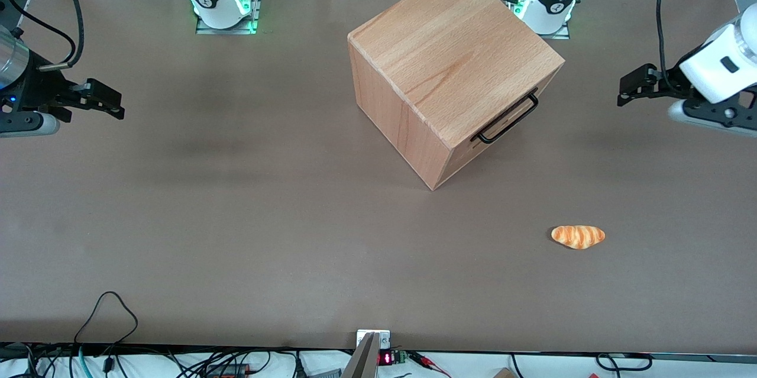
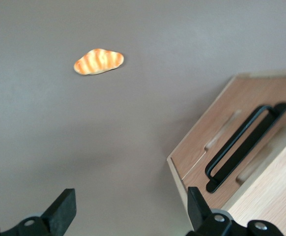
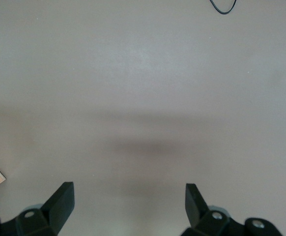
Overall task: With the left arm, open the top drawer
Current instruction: 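Move the open left gripper to the black drawer handle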
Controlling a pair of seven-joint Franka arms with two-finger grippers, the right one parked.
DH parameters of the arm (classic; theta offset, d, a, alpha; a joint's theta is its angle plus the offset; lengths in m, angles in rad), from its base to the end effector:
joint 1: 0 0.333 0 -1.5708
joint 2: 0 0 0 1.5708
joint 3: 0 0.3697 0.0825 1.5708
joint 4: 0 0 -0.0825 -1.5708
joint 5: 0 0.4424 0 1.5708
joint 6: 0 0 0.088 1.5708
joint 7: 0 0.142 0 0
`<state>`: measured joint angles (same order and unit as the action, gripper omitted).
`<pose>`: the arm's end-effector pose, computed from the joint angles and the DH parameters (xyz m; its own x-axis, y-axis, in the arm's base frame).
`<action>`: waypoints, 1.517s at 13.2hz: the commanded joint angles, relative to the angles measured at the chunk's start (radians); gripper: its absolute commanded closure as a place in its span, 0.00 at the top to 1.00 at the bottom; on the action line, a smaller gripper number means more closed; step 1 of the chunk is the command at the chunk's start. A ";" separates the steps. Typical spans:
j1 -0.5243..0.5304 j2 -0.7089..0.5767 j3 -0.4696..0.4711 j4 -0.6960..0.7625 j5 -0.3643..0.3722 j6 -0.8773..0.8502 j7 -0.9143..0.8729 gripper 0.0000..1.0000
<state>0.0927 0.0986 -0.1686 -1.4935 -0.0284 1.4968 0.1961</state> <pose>0.6345 -0.0472 0.6171 0.9590 -0.2709 -0.0832 -0.2663 -0.9619 0.0623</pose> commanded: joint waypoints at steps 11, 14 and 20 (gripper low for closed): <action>0.007 0.188 -0.203 -0.036 -0.031 0.094 0.276 1.00; 0.009 0.216 -0.215 -0.059 -0.060 0.118 0.324 1.00; 0.004 0.283 -0.239 -0.068 -0.090 0.158 0.348 1.00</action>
<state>0.0898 0.3702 -0.3901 -1.5533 -0.1005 1.6374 0.5182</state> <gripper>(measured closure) 0.000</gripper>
